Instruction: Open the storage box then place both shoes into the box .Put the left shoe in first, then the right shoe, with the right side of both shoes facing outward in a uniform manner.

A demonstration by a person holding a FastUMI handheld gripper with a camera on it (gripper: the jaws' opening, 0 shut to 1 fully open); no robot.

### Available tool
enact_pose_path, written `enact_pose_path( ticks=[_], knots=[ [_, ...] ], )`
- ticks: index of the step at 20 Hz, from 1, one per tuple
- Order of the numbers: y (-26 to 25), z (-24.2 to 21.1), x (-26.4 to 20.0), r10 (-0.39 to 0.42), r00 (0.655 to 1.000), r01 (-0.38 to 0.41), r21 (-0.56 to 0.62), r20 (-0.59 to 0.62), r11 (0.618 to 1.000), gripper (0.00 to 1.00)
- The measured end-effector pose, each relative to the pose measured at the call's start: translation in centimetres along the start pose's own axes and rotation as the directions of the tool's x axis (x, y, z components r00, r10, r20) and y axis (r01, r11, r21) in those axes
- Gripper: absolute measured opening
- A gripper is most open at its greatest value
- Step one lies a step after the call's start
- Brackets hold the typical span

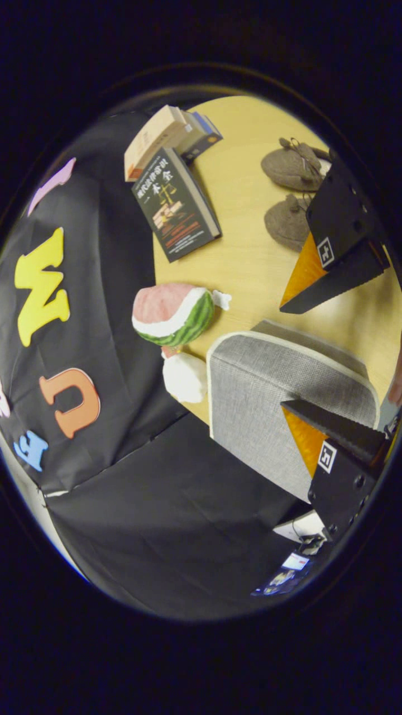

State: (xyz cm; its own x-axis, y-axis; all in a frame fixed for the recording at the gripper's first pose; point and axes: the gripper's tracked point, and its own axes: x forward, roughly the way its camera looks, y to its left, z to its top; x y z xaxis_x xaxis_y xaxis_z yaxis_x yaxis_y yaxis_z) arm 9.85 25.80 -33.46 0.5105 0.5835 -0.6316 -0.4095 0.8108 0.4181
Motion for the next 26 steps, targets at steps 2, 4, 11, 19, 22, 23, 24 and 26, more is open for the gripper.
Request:
enact_pose_path(
  ticks=[2, 4, 11, 19, 22, 23, 24, 26],
  knots=[
    [0.7, -0.5, 1.1, 0.058, 0.998, -0.057, 0.03, -0.037, 0.998, 0.97],
    [0.9, -0.8, 1.6, 0.108, 0.992, -0.104, 0.072, -0.068, 0.992, 0.98],
    [0.8, -1.3, 1.7, 0.209, 0.965, -0.158, 0.281, -0.159, 0.947, 0.72],
    [-0.2, -0.1, 0.1, 0.204, 0.959, -0.134, 0.318, -0.196, 0.939, 0.24],
    [0.3, 0.5, 0.0, 0.225, 0.954, -0.153, 0.327, -0.196, 0.933, 0.13],
    [0.5, 0.8, -1.1, 0.219, 0.954, -0.143, 0.329, -0.207, 0.934, 0.07],
    [0.6, 0.9, -1.3, 0.208, 0.954, -0.134, 0.312, -0.215, 0.941, 0.01],
    [1.1, 1.2, -1.6, 0.192, 0.958, -0.123, 0.295, -0.215, 0.948, 0.01]
  ],
)
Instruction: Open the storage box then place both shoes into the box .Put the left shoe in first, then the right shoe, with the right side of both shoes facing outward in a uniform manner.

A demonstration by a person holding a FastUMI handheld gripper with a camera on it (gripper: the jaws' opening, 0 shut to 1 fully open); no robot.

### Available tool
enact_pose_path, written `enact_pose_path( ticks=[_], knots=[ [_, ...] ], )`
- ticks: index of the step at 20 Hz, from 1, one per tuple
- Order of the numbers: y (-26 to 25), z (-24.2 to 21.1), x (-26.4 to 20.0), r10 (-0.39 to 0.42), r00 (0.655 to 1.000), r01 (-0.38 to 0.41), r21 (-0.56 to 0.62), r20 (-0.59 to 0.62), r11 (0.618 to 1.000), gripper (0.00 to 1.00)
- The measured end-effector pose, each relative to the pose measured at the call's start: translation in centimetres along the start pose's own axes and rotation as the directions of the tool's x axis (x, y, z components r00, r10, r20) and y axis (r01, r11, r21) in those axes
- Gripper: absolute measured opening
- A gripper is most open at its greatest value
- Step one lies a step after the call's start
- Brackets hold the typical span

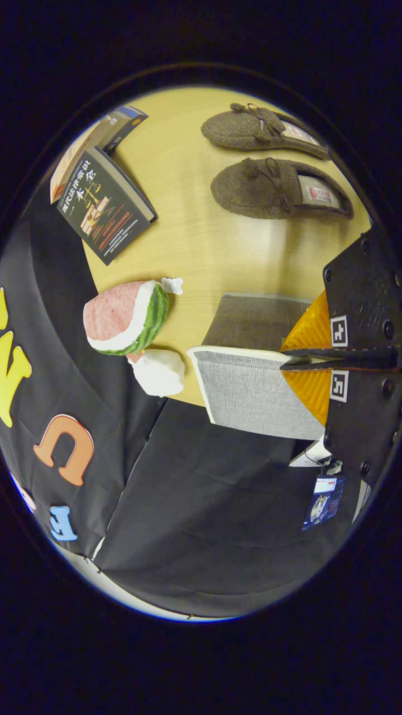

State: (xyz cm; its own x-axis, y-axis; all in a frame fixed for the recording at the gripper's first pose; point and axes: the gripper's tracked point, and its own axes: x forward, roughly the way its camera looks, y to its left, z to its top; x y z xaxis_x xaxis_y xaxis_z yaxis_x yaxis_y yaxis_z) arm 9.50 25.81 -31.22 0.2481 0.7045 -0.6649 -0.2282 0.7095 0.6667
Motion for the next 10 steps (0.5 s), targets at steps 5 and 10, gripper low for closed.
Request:
enact_pose_path(
  ticks=[5, 10],
  knots=[
    [5.1, 1.1, -2.5, 0.058, 0.998, -0.058, 0.008, 0.026, 0.998, 0.01],
    [12.0, 2.3, -3.8, 0.113, 0.993, -0.112, -0.021, 0.046, 0.993, 0.01]
  ],
)
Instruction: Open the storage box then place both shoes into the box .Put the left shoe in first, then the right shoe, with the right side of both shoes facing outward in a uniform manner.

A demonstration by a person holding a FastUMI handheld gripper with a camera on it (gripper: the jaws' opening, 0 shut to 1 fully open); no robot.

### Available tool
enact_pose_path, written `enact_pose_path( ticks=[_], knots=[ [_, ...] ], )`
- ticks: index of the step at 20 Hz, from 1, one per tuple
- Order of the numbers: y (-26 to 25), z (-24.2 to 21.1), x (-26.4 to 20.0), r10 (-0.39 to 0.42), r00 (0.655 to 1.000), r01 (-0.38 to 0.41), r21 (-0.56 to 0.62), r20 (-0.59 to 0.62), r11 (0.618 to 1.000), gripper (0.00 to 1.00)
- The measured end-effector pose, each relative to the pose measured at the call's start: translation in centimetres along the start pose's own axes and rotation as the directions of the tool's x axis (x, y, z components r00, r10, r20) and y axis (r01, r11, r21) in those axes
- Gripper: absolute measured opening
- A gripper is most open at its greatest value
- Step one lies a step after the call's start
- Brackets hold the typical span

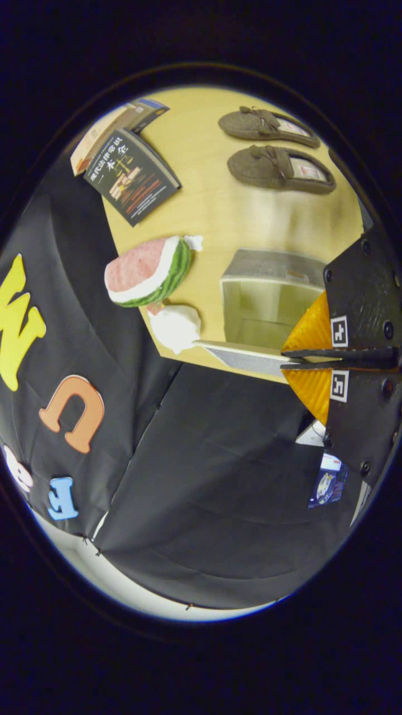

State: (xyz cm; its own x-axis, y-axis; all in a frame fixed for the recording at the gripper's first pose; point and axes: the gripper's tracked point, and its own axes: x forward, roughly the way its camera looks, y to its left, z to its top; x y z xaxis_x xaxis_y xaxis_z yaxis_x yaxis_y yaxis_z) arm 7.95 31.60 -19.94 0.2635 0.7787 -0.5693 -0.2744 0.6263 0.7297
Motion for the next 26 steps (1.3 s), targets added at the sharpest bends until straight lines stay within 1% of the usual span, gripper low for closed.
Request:
enact_pose_path(
  ticks=[3, 7, 11, 16, 18, 21, 25, 26],
  knots=[
    [4.2, 0.2, 1.0, 0.036, 0.999, -0.036, -0.013, -0.007, 0.999, 0.0],
    [9.5, -0.4, 4.2, 0.077, 0.996, -0.079, -0.029, -0.042, 0.996, 0.01],
    [13.5, -0.9, 7.7, 0.088, 0.994, -0.091, -0.04, -0.072, 0.995, 0.01],
    [16.5, -1.3, 10.9, 0.091, 0.991, -0.099, -0.085, -0.1, 0.991, 0.02],
    [17.5, -1.4, 11.6, 0.098, 0.991, -0.108, -0.103, -0.092, 0.989, 0.23],
    [17.8, -0.9, 11.0, 0.106, 0.991, -0.118, -0.163, -0.079, 0.98, 0.54],
    [16.3, -1.2, 9.6, 0.082, 0.993, -0.097, -0.208, -0.082, 0.973, 0.96],
    [15.5, -1.3, 9.2, 0.073, 0.994, -0.089, -0.216, -0.084, 0.972, 0.96]
  ],
)
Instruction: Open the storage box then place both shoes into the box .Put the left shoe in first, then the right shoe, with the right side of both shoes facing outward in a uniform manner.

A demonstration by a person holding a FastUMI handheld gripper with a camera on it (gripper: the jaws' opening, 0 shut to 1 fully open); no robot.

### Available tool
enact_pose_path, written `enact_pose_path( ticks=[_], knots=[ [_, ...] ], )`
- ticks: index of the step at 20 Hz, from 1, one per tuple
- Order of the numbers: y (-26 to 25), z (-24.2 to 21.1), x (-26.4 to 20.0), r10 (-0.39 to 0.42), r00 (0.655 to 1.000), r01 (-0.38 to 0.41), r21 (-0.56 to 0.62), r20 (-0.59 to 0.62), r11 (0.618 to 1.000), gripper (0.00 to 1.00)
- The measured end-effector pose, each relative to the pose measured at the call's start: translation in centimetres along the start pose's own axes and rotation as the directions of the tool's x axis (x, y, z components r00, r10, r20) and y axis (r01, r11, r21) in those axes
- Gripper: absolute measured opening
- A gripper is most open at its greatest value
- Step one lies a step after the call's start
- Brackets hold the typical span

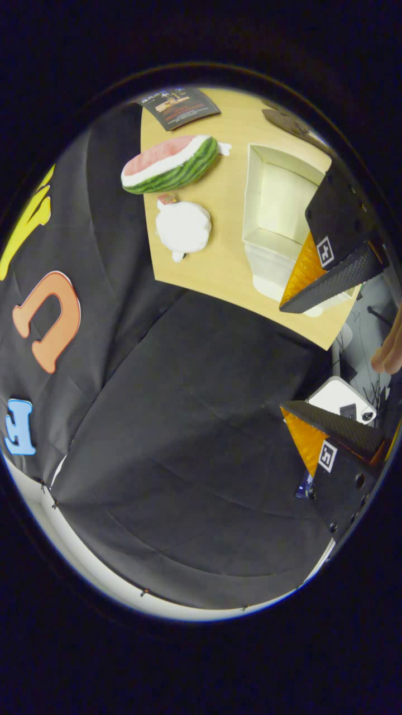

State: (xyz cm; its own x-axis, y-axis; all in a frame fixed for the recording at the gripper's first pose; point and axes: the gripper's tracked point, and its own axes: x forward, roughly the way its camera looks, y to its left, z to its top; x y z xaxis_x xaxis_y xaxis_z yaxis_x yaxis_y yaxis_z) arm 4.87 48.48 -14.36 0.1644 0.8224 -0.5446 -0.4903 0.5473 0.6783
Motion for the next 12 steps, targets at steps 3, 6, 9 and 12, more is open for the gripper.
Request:
enact_pose_path(
  ticks=[3, 6, 9, 12],
  knots=[
    [-3.8, -1.3, -1.9, -0.064, 0.998, 0.064, -0.04, -0.003, 0.997, 0.96],
    [-8.0, -3.1, -4.4, -0.124, 0.992, 0.123, -0.082, -0.006, 0.989, 0.96],
    [-13.4, -5.0, -7.7, -0.192, 0.981, 0.191, -0.117, 0.001, 0.975, 0.96],
    [-18.6, -6.9, -11.3, -0.264, 0.964, 0.263, -0.162, 0.017, 0.951, 0.96]
  ],
)
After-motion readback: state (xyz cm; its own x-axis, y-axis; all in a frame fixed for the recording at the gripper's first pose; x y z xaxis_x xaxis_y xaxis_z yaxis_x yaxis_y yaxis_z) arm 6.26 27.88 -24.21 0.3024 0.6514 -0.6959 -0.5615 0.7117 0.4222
